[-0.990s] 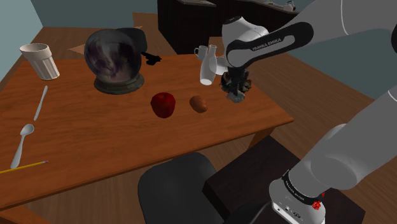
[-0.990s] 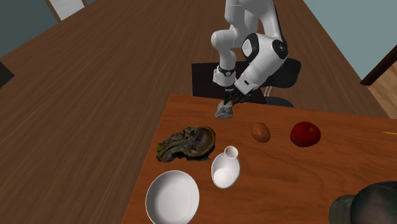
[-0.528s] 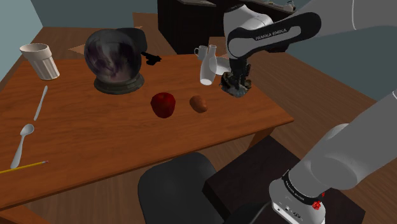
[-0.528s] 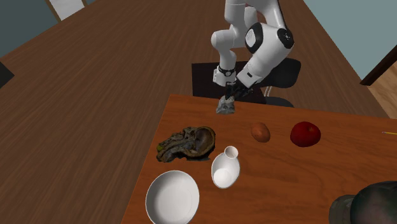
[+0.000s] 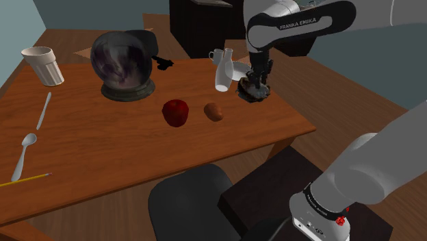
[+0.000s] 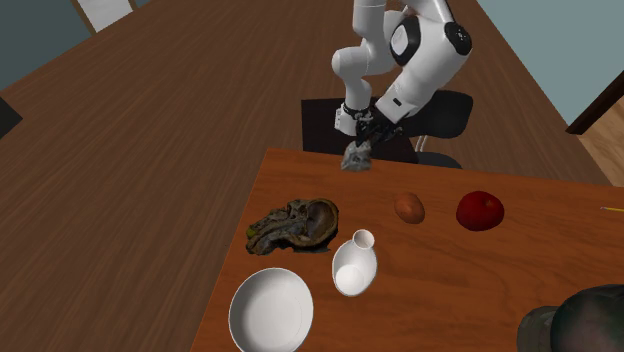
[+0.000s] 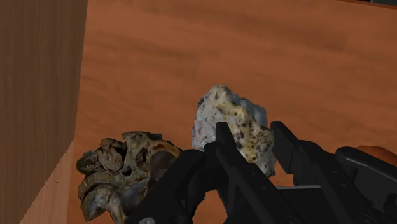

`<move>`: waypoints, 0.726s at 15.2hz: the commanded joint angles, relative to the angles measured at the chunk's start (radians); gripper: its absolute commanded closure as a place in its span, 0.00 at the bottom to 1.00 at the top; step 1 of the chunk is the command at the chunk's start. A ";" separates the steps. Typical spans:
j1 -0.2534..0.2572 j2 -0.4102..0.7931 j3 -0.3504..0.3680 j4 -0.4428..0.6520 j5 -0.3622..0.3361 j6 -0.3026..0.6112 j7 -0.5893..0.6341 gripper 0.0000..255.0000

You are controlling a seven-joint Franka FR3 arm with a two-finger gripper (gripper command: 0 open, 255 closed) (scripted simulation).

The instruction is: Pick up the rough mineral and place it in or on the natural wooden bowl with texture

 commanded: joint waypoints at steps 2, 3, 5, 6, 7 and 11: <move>0.000 -0.008 0.001 0.033 0.003 -0.039 -0.014 1.00; 0.000 -0.010 0.001 0.044 0.003 -0.052 -0.017 1.00; -0.009 0.010 -0.010 0.075 -0.001 -0.055 -0.040 1.00; -0.018 0.032 -0.022 0.102 -0.004 -0.054 -0.061 1.00; -0.027 0.054 -0.033 0.131 -0.007 -0.052 -0.082 1.00; -0.064 0.152 -0.076 0.258 -0.009 -0.053 -0.167 1.00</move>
